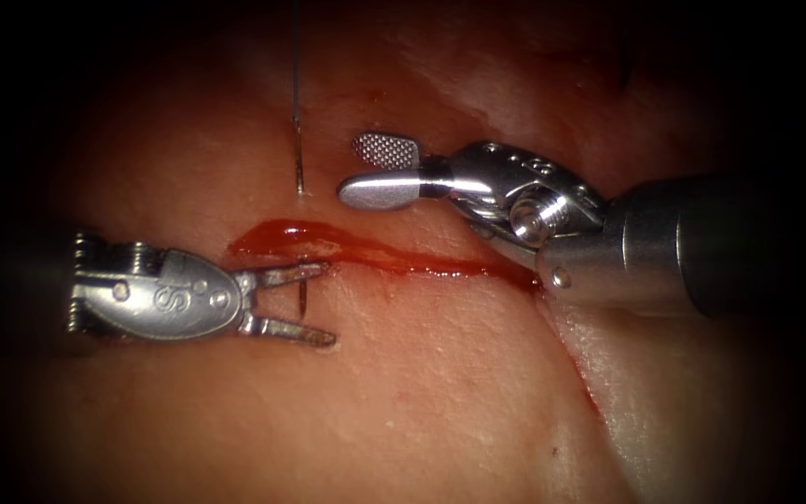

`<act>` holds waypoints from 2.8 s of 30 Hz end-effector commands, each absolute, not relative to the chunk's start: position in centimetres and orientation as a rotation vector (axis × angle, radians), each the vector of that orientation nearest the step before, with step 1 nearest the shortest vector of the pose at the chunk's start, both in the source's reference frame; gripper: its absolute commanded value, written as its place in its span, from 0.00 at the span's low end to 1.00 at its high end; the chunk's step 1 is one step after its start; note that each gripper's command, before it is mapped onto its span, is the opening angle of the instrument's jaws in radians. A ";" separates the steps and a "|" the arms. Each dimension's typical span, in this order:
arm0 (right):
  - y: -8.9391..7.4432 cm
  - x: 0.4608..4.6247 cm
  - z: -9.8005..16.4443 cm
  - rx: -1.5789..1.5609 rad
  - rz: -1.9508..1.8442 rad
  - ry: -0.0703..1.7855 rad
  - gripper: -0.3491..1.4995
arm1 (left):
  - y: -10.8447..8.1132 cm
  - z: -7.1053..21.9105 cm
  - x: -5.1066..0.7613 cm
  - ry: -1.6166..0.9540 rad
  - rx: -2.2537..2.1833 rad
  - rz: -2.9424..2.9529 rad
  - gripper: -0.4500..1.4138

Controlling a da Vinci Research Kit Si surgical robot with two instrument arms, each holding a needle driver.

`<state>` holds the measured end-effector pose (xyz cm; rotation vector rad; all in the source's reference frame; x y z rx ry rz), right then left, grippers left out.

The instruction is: Wound Closure

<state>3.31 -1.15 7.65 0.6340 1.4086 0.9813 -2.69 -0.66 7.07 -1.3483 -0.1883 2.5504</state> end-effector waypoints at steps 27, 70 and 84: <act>-1.3 3.19 7.5 0.644 0.947 1.409 0.86 | -0.8 6.0 -2.90 -0.755 -1.292 2.018 0.00; -1.4 2.95 7.1 0.863 1.091 1.151 0.70 | -0.4 5.8 -2.92 -0.157 -1.587 2.462 0.00; -1.3 3.00 7.1 1.004 1.253 1.145 0.64 | -0.7 6.0 -3.12 0.002 -1.664 2.596 0.00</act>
